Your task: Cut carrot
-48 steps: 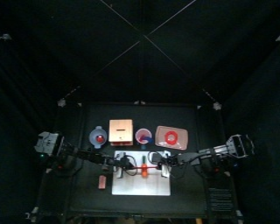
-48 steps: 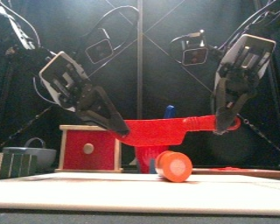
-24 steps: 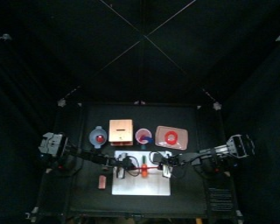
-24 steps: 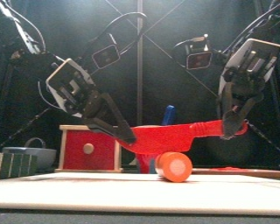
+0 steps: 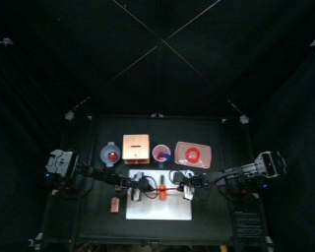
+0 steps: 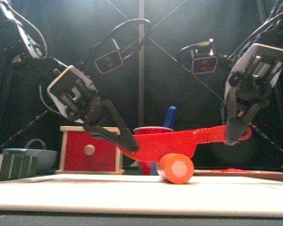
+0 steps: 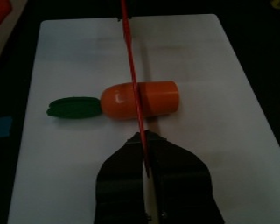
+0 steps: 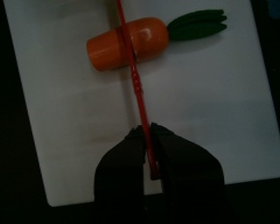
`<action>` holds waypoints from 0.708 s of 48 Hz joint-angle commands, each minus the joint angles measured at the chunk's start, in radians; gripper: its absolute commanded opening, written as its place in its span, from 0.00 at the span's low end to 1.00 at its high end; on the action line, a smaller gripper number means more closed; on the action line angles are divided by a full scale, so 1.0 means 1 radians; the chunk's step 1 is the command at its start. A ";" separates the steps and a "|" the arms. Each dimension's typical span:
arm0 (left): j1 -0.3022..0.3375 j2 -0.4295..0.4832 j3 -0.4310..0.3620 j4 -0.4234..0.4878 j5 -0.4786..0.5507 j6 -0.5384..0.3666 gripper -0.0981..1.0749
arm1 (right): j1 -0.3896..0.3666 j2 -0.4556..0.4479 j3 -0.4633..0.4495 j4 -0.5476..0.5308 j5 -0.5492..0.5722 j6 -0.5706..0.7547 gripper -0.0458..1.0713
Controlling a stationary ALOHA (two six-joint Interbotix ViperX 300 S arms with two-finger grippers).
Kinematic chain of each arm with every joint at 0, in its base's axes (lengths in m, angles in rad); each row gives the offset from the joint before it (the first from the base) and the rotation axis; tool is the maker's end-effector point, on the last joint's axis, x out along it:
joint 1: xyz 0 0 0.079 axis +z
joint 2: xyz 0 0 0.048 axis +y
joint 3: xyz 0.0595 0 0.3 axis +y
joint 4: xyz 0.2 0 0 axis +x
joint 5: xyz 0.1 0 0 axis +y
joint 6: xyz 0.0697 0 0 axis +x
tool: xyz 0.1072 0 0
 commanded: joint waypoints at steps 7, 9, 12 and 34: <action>-0.014 0.051 -0.054 -0.023 -0.025 -0.002 0.33 | -0.003 0.054 -0.011 0.020 -0.080 0.012 0.27; -0.014 0.060 -0.057 -0.032 -0.025 -0.002 0.33 | -0.002 0.072 -0.011 0.021 -0.092 0.012 0.27; -0.017 0.071 -0.060 -0.046 -0.021 -0.002 0.33 | 0.003 0.100 -0.012 0.021 -0.104 0.012 0.27; -0.048 0.064 -0.061 -0.060 -0.015 -0.002 0.33 | 0.031 0.086 -0.017 0.043 -0.109 0.012 0.27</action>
